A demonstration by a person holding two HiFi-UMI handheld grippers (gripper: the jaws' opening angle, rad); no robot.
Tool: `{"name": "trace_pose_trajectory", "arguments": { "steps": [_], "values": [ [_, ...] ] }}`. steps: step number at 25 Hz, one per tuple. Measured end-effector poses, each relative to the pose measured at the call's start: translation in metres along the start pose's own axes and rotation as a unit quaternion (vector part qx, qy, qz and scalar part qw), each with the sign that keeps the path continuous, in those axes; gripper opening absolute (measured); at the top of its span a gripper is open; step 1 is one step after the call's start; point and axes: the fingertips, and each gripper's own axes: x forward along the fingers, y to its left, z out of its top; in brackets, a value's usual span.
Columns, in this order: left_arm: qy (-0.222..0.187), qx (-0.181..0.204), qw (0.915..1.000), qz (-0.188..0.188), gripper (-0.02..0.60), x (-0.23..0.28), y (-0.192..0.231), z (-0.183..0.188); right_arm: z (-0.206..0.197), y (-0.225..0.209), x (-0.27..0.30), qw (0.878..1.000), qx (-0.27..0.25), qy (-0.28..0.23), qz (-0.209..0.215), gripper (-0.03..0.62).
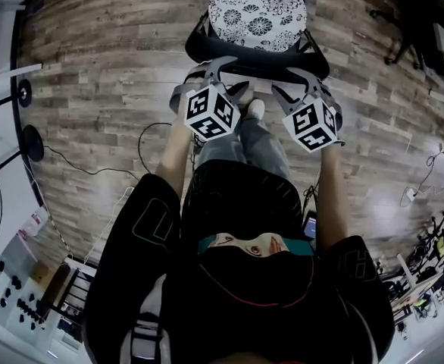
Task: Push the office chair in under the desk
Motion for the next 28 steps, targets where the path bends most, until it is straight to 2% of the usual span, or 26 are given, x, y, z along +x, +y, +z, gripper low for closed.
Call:
{"name": "trace_pose_trajectory", "arguments": {
  "steps": [4, 7, 12, 15, 20, 25, 28],
  "values": [
    [0.021, 0.036, 0.9991, 0.007, 0.273, 0.013, 0.004, -0.002, -0.009, -0.003, 0.008, 0.998, -0.053, 0.035, -0.016, 0.225],
    [0.032, 0.048, 0.9983, 0.01, 0.279, 0.021, 0.01, -0.007, -0.014, -0.006, 0.02, 0.994, -0.084, 0.058, -0.026, 0.238],
    [0.051, 0.076, 0.9958, 0.006, 0.284, 0.032, 0.016, -0.016, -0.016, -0.008, 0.037, 0.994, -0.085, 0.071, -0.02, 0.247],
    [0.054, 0.089, 0.9945, 0.006, 0.285, 0.035, 0.019, -0.017, -0.017, -0.01, 0.048, 0.99, -0.104, 0.089, -0.021, 0.247],
    [0.079, 0.148, 0.9851, 0.037, 0.242, 0.041, 0.026, -0.023, -0.026, -0.014, 0.065, 0.982, -0.143, 0.122, -0.032, 0.233],
    [0.086, 0.168, 0.9816, 0.027, 0.245, 0.053, 0.031, -0.029, -0.03, -0.017, 0.078, 0.975, -0.168, 0.139, -0.031, 0.213],
    [0.096, 0.197, 0.9751, 0.036, 0.201, 0.06, 0.036, -0.035, -0.031, -0.019, 0.086, 0.972, -0.178, 0.147, -0.036, 0.185]
  ]
}}
